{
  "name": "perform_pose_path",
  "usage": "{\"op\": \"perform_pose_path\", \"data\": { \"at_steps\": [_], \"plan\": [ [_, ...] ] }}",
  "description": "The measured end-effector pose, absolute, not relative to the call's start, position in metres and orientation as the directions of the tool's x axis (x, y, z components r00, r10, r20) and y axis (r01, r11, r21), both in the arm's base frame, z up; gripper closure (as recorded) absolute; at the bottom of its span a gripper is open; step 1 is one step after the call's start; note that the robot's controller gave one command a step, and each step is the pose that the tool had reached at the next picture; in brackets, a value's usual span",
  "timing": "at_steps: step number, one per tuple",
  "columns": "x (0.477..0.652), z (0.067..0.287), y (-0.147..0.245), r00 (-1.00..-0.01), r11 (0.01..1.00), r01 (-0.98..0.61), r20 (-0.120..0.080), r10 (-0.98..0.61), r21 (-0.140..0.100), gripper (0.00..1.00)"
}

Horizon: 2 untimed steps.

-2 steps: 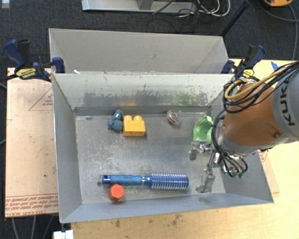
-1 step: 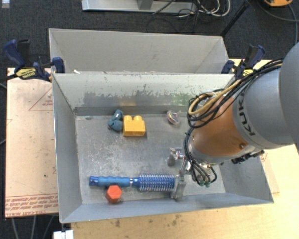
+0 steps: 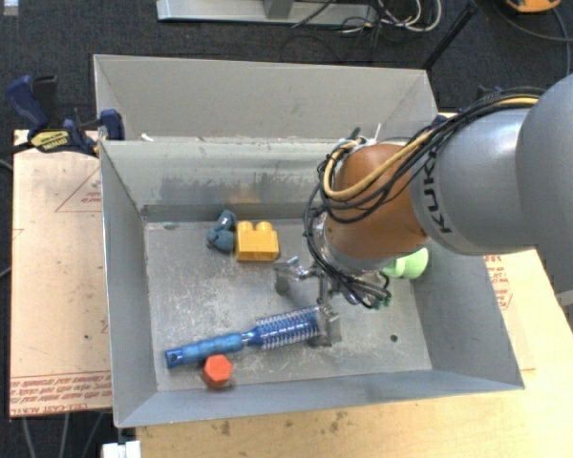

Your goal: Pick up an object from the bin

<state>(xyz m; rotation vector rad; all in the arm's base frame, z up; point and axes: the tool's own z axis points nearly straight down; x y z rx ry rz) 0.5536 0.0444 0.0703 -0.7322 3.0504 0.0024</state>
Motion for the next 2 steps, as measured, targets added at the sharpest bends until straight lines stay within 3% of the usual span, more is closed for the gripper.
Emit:
{"op": "perform_pose_path", "data": {
  "at_steps": [1,2],
  "plan": [
    [0.553,0.07,0.044,-0.892,0.892,-0.453,-0.004,-0.453,0.0,1.0],
    [0.534,0.218,0.024,-0.911,0.911,-0.412,-0.008,-0.412,-0.003,1.0]
  ]
}}
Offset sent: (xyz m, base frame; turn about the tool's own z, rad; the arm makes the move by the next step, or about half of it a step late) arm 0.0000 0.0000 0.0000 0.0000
